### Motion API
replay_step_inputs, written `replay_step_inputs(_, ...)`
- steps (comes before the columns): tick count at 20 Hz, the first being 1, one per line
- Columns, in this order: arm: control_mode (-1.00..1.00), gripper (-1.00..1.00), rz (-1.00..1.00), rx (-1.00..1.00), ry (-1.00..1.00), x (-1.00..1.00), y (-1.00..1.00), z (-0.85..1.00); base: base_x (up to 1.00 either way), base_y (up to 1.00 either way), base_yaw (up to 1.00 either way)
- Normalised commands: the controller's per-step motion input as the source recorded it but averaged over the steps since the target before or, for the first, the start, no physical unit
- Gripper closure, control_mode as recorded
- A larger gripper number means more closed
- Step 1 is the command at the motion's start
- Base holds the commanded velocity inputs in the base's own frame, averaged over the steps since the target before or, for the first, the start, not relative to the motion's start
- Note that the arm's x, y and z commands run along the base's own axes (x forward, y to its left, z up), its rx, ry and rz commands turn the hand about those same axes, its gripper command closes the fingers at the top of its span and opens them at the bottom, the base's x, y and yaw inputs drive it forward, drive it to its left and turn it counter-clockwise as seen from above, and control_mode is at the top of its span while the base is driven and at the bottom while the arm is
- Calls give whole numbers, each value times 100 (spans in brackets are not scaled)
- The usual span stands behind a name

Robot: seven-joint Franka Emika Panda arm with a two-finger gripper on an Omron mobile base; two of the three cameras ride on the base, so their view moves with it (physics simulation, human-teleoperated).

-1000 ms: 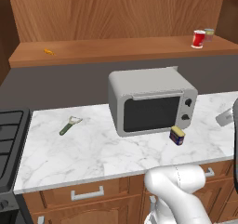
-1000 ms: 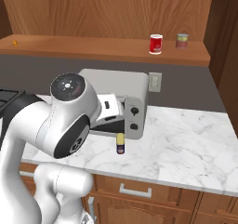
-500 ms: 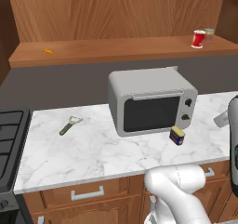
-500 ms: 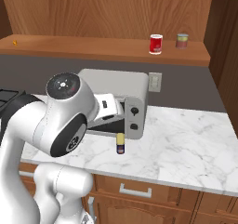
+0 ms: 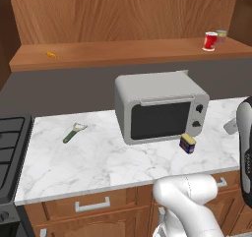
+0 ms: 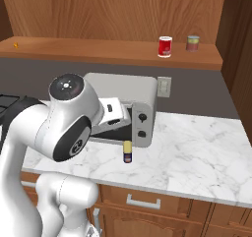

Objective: Pick the cans from the counter and place them in their designated side in the cabinet.

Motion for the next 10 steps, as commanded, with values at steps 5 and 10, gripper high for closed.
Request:
replay_step_inputs(5, -100, -100, 0, 0, 0, 1, 3, -12, 0, 0, 0)
replay_step_inputs(10, -100, -100, 0, 0, 0, 0, 4, -13, 0, 0, 0)
